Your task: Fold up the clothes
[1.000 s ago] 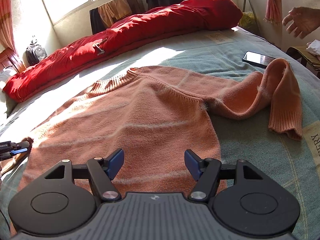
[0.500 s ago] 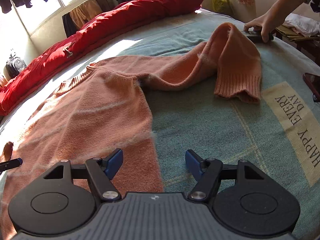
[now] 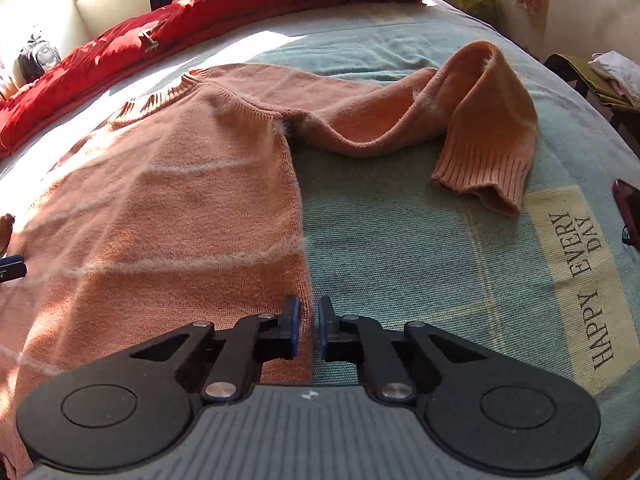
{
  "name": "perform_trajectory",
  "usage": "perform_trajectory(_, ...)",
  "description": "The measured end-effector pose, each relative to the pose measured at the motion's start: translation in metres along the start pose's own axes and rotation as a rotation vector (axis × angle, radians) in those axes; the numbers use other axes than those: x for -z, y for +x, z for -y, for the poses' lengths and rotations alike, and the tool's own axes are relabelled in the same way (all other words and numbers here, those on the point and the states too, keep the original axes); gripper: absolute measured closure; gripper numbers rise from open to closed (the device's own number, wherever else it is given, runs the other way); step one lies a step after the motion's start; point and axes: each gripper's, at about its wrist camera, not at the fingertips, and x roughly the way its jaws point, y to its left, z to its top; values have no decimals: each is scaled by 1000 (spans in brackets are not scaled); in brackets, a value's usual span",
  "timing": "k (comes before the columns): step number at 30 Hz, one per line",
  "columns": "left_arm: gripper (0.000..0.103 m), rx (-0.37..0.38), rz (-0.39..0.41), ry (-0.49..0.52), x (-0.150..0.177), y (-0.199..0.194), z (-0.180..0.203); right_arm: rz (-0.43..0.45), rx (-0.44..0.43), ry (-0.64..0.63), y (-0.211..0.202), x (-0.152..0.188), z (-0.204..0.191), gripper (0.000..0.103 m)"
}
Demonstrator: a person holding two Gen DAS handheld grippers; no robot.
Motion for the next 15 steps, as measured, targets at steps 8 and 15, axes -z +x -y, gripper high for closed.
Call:
perform_trajectory(8, 47, 143, 96, 80, -39, 22, 46, 155, -181, -35, 1, -40, -52, 51)
perform_trajectory(15, 41, -158, 36, 114, -29, 58, 32, 93, -114, -214, 73, -70, -117, 49)
